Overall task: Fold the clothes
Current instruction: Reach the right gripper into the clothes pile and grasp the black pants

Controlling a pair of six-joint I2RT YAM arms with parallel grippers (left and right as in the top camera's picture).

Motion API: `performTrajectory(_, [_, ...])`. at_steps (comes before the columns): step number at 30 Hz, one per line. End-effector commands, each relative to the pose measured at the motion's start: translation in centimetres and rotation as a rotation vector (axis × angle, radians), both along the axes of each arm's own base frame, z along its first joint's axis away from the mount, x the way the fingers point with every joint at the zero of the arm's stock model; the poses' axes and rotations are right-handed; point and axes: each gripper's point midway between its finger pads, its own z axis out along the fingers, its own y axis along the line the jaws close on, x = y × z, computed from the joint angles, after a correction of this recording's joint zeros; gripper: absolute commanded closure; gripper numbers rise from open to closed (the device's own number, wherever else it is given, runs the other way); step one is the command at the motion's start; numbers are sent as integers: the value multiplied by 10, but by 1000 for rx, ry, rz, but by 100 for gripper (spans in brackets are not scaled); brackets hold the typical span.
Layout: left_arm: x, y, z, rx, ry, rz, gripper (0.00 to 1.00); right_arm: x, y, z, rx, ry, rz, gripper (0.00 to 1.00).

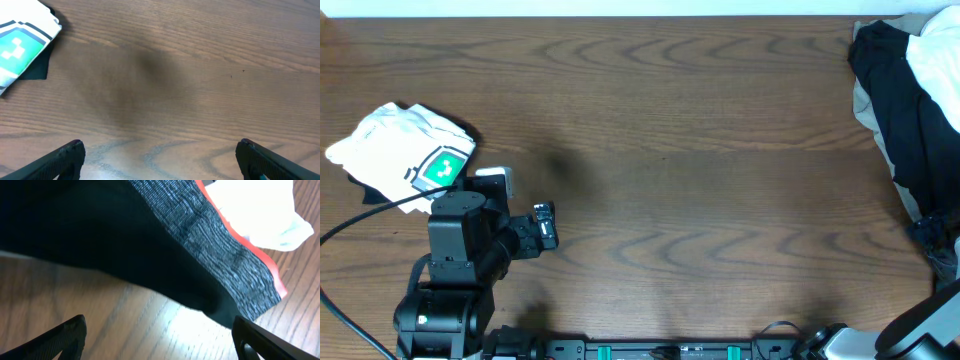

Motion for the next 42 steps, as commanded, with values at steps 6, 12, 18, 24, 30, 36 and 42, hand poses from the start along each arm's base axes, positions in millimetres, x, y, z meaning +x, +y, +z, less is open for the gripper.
performTrajectory(6, [1, -1, 10, -9, -25, 1, 2, 7, -19, 8, -74, -14, 14, 10])
performTrajectory(12, [1, -1, 10, -9, -25, 1, 2, 6, -22, -3, -68, 25, 42, 11])
performTrajectory(18, [1, -1, 10, -9, -25, 1, 2, 3, -24, -17, -54, 67, 46, 21])
performTrajectory(24, [1, -1, 10, -9, -25, 1, 2, 6, -27, -16, -69, 59, 52, 75])
performTrajectory(30, [1, -1, 10, -9, -25, 1, 2, 12, -21, -18, -35, 31, 70, 99])
performTrajectory(36, [1, -1, 10, -9, -26, 1, 2, 48, -4, 4, -4, -116, 173, 99])
performTrajectory(42, [1, -1, 10, -9, -26, 1, 2, 124, 54, 71, 4, -370, 485, 99])
